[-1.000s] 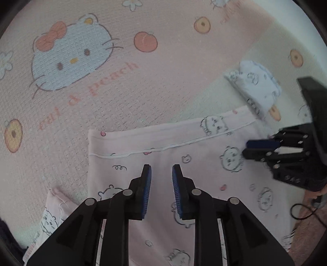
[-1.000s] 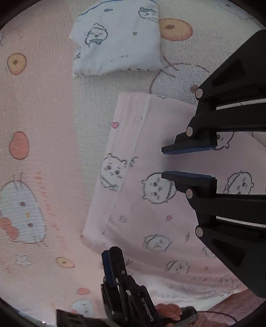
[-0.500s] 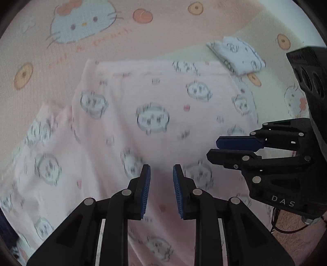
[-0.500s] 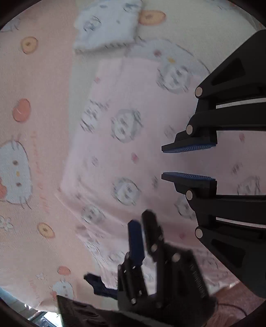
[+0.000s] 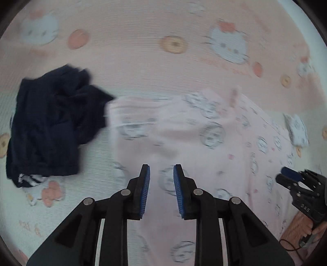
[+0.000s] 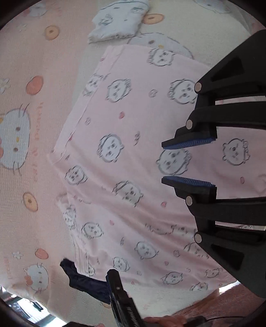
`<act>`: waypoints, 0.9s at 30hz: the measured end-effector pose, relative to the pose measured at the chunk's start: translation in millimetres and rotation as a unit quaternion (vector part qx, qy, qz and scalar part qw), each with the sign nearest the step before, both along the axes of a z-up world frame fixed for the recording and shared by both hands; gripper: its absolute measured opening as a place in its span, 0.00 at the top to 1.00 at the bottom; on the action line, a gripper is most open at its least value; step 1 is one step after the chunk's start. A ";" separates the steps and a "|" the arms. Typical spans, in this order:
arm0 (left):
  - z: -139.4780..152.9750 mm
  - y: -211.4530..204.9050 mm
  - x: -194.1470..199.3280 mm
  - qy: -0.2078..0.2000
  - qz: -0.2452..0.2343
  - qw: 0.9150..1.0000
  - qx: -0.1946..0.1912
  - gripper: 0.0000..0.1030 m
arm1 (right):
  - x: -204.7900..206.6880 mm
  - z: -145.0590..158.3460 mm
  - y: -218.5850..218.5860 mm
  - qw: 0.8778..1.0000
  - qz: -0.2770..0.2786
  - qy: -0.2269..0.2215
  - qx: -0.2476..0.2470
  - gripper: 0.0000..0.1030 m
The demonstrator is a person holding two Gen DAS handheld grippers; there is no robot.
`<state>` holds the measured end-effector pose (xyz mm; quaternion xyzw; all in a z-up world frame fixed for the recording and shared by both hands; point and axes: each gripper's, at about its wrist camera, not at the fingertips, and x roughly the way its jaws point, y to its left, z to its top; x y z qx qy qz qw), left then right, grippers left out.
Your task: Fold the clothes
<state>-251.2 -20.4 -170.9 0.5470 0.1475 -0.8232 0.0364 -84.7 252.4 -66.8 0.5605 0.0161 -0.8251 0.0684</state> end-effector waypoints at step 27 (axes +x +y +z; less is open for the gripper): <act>-32.9 33.5 -43.1 0.046 -0.193 0.978 0.058 0.75 | -189.5 -19.1 -23.6 0.999 -0.009 0.007 -0.051 0.61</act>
